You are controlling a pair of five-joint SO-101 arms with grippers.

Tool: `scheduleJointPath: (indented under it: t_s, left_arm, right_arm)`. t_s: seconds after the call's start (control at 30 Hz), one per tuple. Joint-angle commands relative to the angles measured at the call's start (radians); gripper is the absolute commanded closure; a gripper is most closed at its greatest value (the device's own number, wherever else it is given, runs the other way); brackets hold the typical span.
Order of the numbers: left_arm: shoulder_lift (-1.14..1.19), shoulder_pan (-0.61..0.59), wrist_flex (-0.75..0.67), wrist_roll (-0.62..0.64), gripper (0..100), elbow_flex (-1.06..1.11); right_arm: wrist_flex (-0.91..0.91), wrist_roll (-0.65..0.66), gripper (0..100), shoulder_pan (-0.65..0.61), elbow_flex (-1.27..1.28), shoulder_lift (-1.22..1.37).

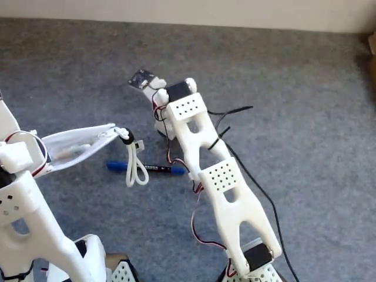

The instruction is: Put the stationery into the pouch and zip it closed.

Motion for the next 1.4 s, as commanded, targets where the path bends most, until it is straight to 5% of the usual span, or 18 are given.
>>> scheduleJointPath:
  t_s: [0.0, 0.53, 0.7, 0.9, 1.07, 1.37]
  left_arm:
    - [-0.004, -0.018, 0.002, 0.003, 99, -0.004]
    - [-0.004, -0.015, 0.002, 0.003, 99, -0.004]
    - [-0.004, -0.015, 0.002, 0.005, 99, -0.004]
    - [-0.004, -0.012, 0.000, 0.006, 99, -0.005]
    - [-0.004, -0.012, 0.000, 0.006, 99, -0.005]
    - [-0.004, -0.012, 0.000, 0.006, 99, -0.007]
  right_arm:
    - [0.021, 0.020, 89.0, 0.013, -0.051, -0.015]
    - [0.021, 0.023, 89.1, 0.041, 0.039, -0.019]
    - [0.019, 0.023, 99.8, 0.053, 0.028, -0.025]
    - [0.021, 0.014, 99.1, 0.048, -0.105, -0.073]
    - [0.021, -0.166, 99.1, 0.039, -0.133, -0.136]
    - [0.022, -0.253, 99.1, 0.031, -0.128, -0.285]
